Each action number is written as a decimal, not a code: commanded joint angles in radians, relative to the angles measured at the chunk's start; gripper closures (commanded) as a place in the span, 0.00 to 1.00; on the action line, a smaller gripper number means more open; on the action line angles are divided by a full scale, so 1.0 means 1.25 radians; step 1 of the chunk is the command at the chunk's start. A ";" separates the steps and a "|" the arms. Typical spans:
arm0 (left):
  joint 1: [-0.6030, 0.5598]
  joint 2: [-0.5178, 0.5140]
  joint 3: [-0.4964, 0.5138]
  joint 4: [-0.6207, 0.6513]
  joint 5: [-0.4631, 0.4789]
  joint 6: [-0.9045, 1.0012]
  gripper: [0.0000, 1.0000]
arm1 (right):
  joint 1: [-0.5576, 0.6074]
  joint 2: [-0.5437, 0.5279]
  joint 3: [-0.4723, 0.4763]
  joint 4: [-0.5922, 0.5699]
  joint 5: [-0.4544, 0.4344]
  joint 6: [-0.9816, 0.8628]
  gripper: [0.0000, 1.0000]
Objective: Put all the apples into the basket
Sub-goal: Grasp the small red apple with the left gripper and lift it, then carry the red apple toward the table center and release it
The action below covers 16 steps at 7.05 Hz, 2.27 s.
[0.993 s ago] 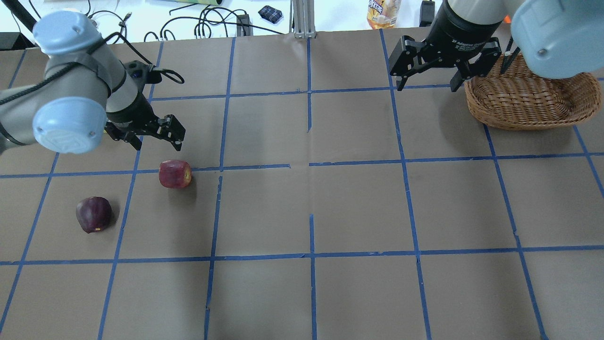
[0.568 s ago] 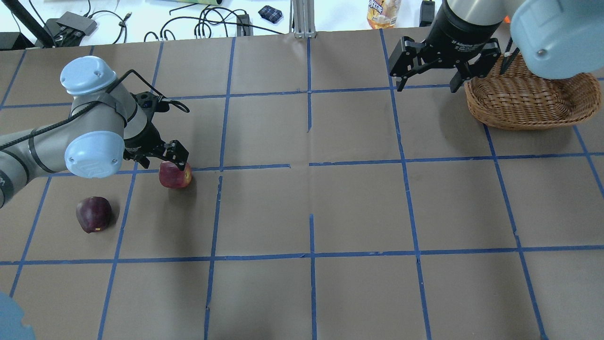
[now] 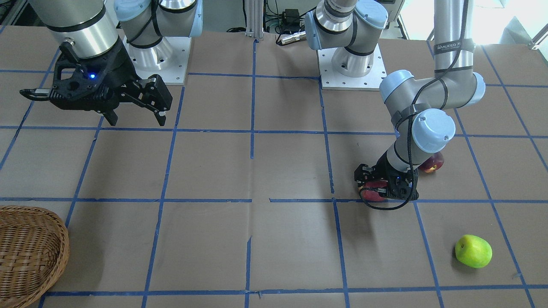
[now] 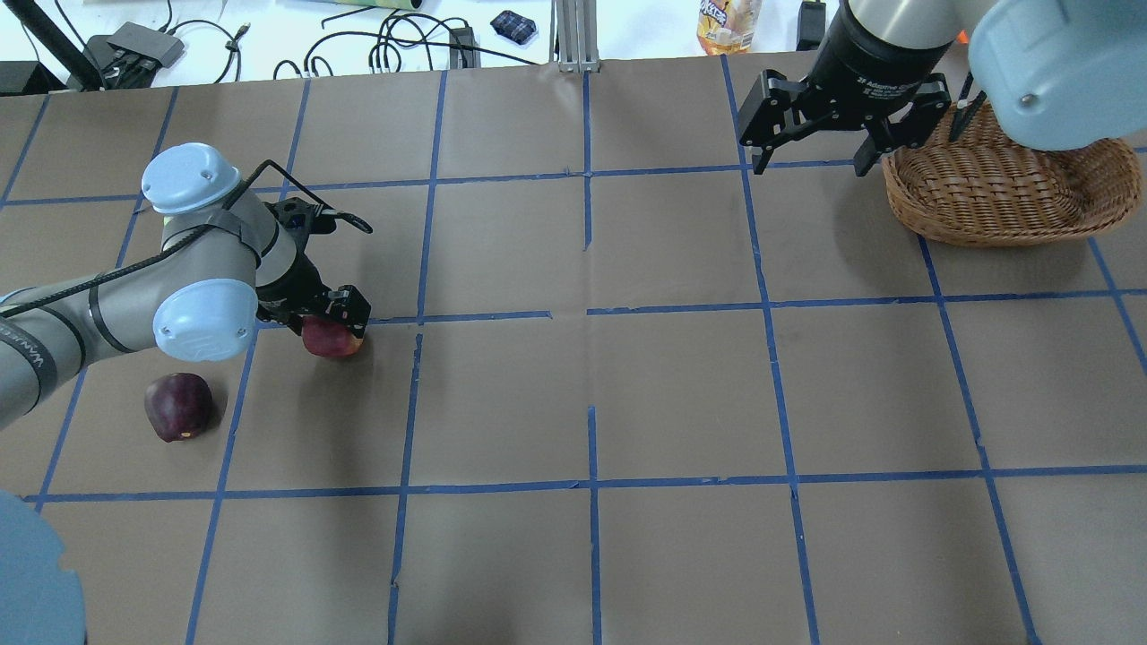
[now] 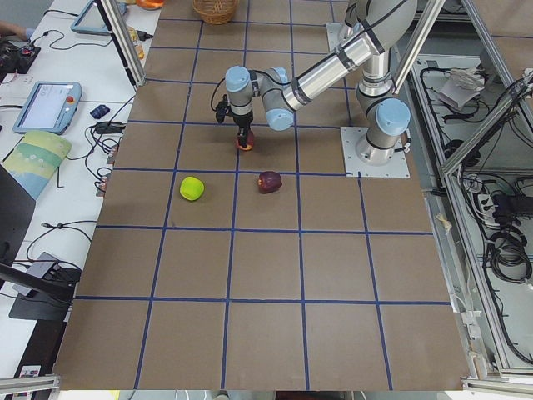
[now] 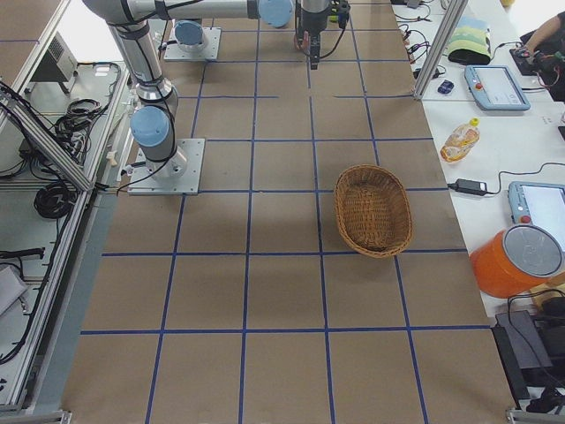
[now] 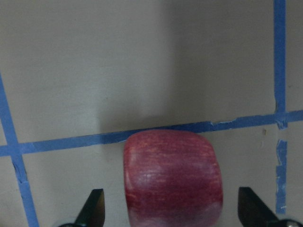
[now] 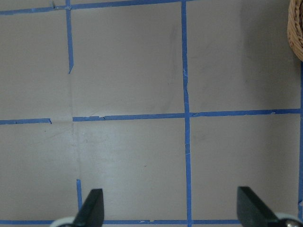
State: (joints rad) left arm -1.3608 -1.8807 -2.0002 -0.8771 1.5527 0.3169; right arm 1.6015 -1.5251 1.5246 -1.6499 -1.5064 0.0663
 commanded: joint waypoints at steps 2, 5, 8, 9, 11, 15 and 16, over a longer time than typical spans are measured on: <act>-0.037 0.059 0.023 0.000 -0.003 -0.086 0.96 | 0.000 -0.001 0.000 0.003 -0.001 0.001 0.00; -0.280 0.061 0.048 -0.024 -0.075 -0.376 0.96 | 0.000 -0.003 0.001 0.007 0.000 0.001 0.00; -0.490 -0.046 0.138 0.112 -0.081 -0.631 0.95 | 0.000 -0.007 0.005 0.011 -0.001 0.001 0.00; -0.502 -0.082 0.145 0.121 -0.074 -0.629 0.75 | 0.000 -0.007 0.005 0.011 0.000 0.001 0.00; -0.502 -0.130 0.139 0.181 -0.065 -0.623 0.20 | 0.001 -0.007 0.004 0.007 0.000 0.002 0.00; -0.349 -0.070 0.162 0.186 -0.188 -0.598 0.00 | 0.002 -0.007 0.010 0.013 -0.005 0.001 0.00; -0.272 -0.030 0.161 0.116 -0.181 -0.476 0.00 | 0.005 -0.008 0.018 0.008 0.000 0.007 0.00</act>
State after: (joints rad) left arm -1.8010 -1.9701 -1.7978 -0.6573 1.3362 -0.3950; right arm 1.6063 -1.5343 1.5372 -1.6363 -1.5094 0.0706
